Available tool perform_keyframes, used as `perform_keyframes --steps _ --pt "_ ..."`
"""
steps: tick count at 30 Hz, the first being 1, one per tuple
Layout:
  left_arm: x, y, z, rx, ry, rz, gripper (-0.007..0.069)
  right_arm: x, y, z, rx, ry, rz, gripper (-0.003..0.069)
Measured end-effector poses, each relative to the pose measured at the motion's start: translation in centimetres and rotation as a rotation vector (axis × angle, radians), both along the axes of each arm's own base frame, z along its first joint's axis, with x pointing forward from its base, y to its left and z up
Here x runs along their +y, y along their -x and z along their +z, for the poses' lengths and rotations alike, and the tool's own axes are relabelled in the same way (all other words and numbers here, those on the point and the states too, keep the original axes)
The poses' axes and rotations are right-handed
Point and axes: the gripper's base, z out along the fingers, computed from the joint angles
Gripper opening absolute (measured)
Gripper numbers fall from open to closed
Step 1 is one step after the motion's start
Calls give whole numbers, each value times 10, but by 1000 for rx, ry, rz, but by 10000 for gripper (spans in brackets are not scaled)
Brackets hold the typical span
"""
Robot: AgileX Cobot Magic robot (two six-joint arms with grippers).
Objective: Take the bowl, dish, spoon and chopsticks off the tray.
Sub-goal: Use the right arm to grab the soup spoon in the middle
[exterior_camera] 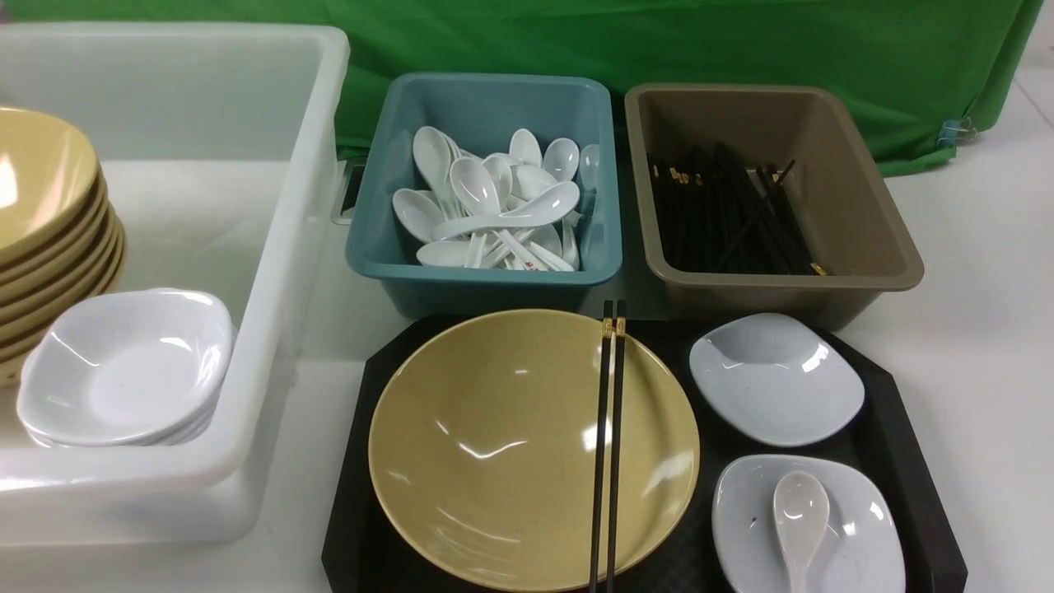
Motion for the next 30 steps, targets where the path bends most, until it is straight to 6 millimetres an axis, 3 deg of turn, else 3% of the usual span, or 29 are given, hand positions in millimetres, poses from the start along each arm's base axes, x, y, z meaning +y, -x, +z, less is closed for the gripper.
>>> perform_keyframes --steps 12,17,18,21,25,28,30 --pt "13 17 37 -487 331 17 20 1 -1 3 -36 -17 5 242" --pt "9 29 79 -557 384 -71 20 3 -1 23 -270 -416 15 242" --pt "6 32 97 -526 365 -92 20 2 0 32 -371 -546 31 242" --pt "0 34 144 -402 304 -118 20 1 3 43 -498 -659 62 242" --pt "-7 0 186 -3 202 -108 20 1 6 51 -594 -695 92 242" --pt "-11 -29 192 309 73 -124 20 1 7 55 -609 -757 114 240" --pt "-14 -49 191 472 -10 -161 22 4 7 64 -521 -768 126 197"
